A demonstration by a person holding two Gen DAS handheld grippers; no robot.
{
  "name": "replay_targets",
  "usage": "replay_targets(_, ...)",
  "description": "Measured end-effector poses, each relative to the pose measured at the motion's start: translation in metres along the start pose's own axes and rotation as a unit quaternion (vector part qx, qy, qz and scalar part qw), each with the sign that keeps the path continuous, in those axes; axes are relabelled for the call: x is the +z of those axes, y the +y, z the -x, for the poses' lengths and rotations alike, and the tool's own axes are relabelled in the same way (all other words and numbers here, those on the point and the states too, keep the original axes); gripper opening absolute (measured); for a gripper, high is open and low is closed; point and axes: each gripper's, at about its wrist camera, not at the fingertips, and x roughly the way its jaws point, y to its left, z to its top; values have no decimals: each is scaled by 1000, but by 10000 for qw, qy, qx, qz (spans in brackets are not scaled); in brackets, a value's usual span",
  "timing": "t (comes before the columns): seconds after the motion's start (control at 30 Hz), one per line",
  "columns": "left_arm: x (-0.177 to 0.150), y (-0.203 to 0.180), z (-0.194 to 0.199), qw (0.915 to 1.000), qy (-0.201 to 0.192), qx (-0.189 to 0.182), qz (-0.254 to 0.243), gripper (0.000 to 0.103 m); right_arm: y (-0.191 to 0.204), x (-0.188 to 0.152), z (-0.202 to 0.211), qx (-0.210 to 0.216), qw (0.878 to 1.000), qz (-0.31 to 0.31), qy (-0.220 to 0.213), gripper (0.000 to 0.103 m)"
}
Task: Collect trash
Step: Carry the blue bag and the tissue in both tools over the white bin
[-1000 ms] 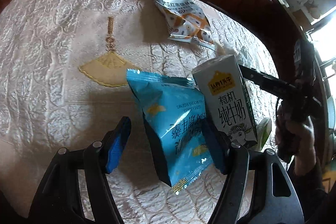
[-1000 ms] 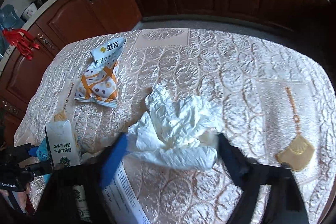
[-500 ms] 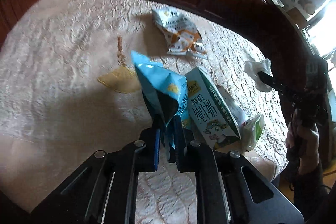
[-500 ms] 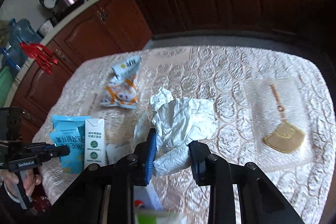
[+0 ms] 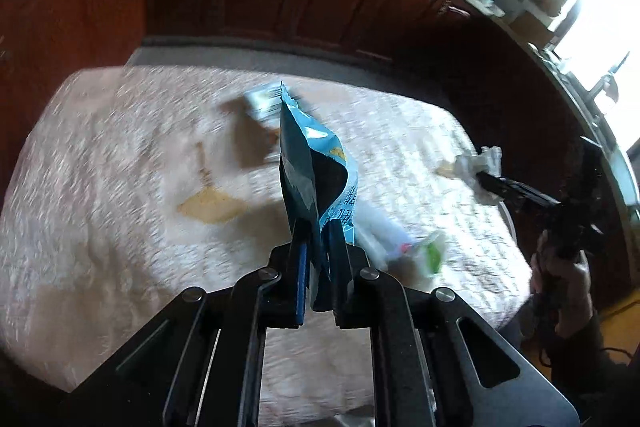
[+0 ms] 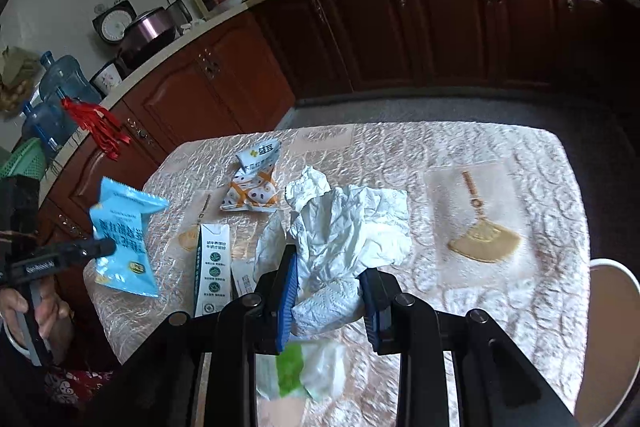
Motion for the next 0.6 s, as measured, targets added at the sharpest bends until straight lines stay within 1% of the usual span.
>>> replay_targets(0.07, 6, -16, -2, 9998, -20, -113, -130, 7, -6, -2, 7, -36, 10000, -61, -56, 27)
replay_targets(0.13, 13, -41, -9, 9989, -2, -322, -331, 7, -13, -5, 17, -121, 9998, -122, -125, 27)
replay_targets(0.17, 15, -47, -11, 9986, 9, -378, -377, 7, -17, -6, 23, -170, 9996, -144, -159, 27)
replay_targets(0.27, 24, -83, -27, 9960, 57, -627, -632, 7, -31, -12, 40, -312, 9989, -229, -253, 27)
replay_targets(0.37, 32, -127, -48, 9919, 117, -875, -910, 6, -49, -19, 60, -482, 9976, -358, -351, 27)
replay_targets(0.47, 38, -156, -65, 9882, 188, -1046, -1106, 6, -70, -27, 79, -723, 9951, -524, -431, 27)
replay_targets(0.53, 41, -184, -81, 9847, 251, -1169, -1266, 6, -87, -34, 94, -880, 9926, -681, -490, 27)
replay_targets(0.57, 42, -190, -86, 9839, 266, -1190, -1307, 6, -96, -37, 101, -951, 9912, -760, -513, 27)
replay_targets(0.6, 43, -203, -94, 9824, 286, -1216, -1392, 6, -104, -41, 107, -1026, 9899, -825, -531, 27)
